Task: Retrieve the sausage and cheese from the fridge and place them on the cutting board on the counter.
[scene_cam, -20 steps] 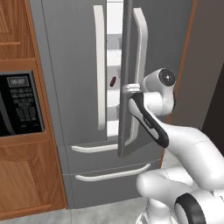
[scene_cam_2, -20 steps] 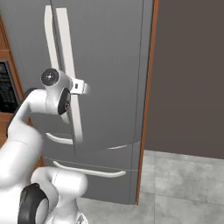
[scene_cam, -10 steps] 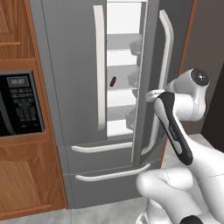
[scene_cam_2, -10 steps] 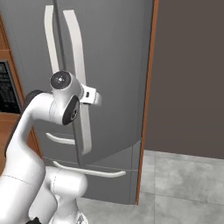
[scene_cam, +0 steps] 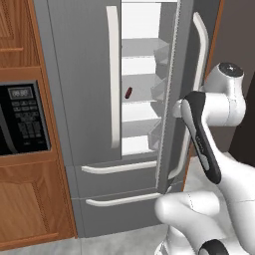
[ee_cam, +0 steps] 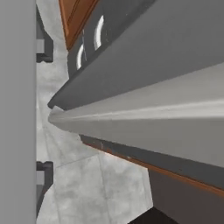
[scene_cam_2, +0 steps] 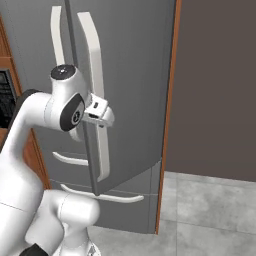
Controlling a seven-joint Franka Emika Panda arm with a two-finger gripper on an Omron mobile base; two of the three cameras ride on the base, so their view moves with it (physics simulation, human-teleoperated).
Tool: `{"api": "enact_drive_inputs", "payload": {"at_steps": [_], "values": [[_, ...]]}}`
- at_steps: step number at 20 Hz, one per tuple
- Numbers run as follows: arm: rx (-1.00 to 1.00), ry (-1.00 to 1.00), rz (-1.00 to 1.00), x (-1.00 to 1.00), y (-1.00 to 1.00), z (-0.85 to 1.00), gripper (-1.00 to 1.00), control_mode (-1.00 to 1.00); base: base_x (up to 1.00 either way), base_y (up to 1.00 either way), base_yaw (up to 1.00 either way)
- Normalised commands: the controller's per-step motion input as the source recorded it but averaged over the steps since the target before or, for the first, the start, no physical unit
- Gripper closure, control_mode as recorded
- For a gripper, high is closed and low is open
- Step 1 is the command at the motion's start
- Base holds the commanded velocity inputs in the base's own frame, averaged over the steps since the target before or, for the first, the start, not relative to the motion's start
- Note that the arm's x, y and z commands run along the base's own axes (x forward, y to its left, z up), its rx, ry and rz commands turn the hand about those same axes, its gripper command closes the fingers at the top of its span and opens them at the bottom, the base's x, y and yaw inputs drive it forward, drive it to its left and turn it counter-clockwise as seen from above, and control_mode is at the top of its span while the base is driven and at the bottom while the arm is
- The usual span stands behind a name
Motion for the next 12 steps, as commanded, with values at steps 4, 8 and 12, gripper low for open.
{"api": "enact_drive_inputs", "payload": {"at_steps": [4, 8, 12], "values": [[0.00, 0.01, -0.25, -0.83, 0.17, -0.08, -1.00, -1.00, 0.00, 0.00, 0.00], [0.03, 0.00, -0.20, -0.65, 0.53, -0.20, -1.00, -1.00, 0.00, 0.00, 0.00], [0.02, 0.12, -0.18, -0.22, 0.67, -0.21, -1.00, -1.00, 0.00, 0.00, 0.00]]}}
